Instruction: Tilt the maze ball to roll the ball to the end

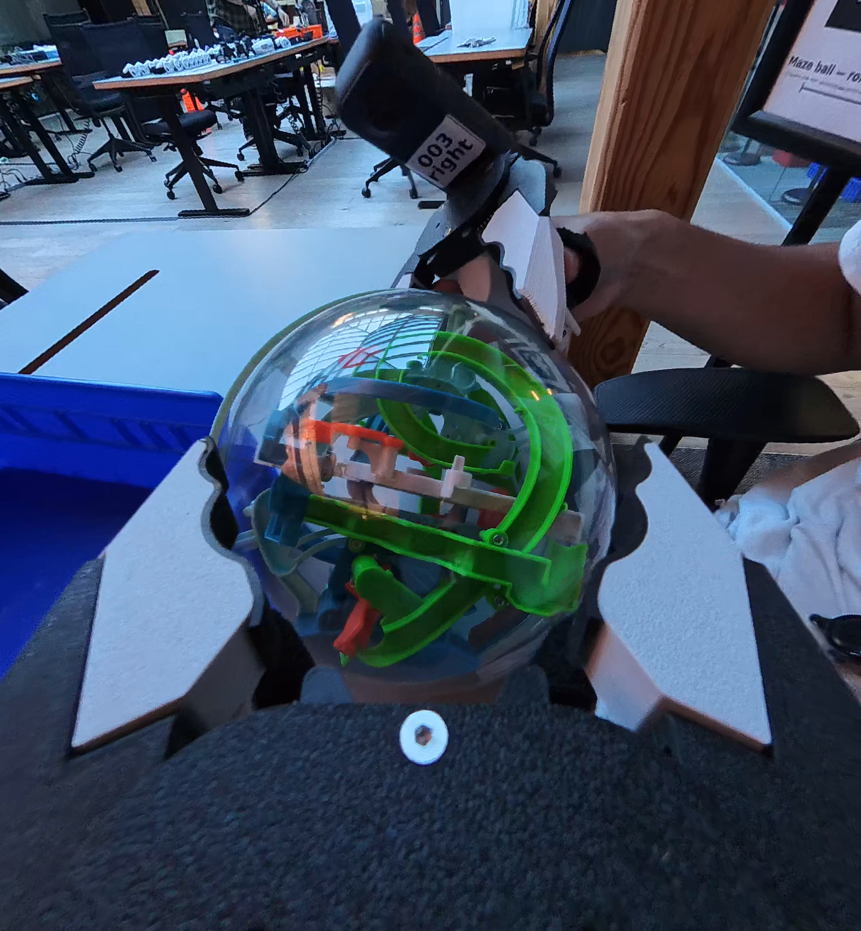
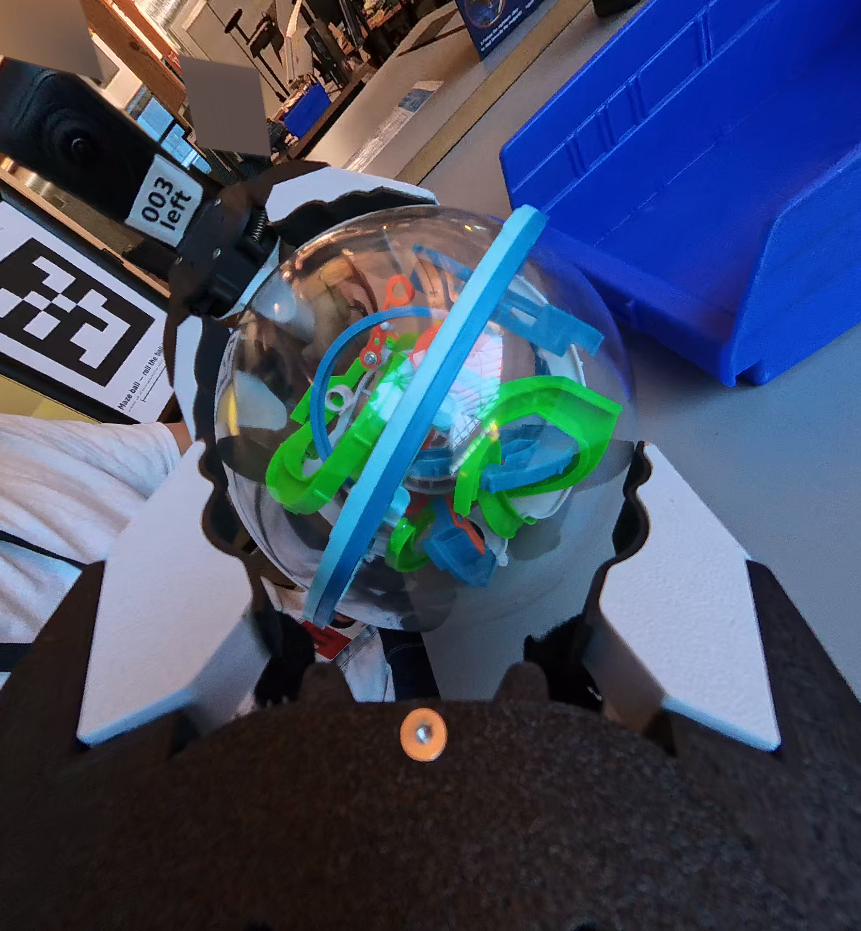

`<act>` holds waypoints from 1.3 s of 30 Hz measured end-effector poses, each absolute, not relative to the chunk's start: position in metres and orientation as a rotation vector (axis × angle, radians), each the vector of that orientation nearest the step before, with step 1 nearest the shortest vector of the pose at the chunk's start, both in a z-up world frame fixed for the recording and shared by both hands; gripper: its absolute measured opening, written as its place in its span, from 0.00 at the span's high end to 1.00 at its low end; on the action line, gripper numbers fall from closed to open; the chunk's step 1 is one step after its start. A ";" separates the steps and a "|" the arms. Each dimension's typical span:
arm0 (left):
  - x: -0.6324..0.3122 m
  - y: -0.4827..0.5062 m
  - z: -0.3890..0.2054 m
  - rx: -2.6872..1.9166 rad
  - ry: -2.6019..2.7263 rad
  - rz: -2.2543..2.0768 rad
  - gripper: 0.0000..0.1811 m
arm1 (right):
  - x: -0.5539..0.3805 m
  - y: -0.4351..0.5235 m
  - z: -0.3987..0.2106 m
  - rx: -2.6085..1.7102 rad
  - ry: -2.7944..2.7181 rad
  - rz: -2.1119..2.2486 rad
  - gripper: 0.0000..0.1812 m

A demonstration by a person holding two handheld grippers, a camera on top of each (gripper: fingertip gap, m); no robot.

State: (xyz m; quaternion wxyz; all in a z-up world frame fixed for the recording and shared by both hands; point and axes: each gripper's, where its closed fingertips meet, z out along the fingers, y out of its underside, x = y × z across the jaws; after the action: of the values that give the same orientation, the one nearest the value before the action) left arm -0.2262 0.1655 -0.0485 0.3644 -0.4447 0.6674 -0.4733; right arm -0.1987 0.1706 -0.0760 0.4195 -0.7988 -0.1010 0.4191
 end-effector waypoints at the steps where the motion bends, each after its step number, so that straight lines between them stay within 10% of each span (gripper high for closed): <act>1: -0.227 0.166 -0.047 -1.147 1.714 -1.245 0.18 | -0.198 0.170 -0.076 -2.003 -0.251 1.054 0.17; 39: -0.263 0.165 -0.123 -1.423 1.951 -1.622 0.17 | -0.208 0.155 -0.059 -1.962 -0.484 0.888 0.16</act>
State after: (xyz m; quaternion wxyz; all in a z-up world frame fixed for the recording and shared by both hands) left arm -0.2630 0.1654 -0.1228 0.1161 -0.4859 0.6662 -0.5538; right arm -0.2078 0.1551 -0.0592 0.4504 -0.7935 -0.1956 0.3593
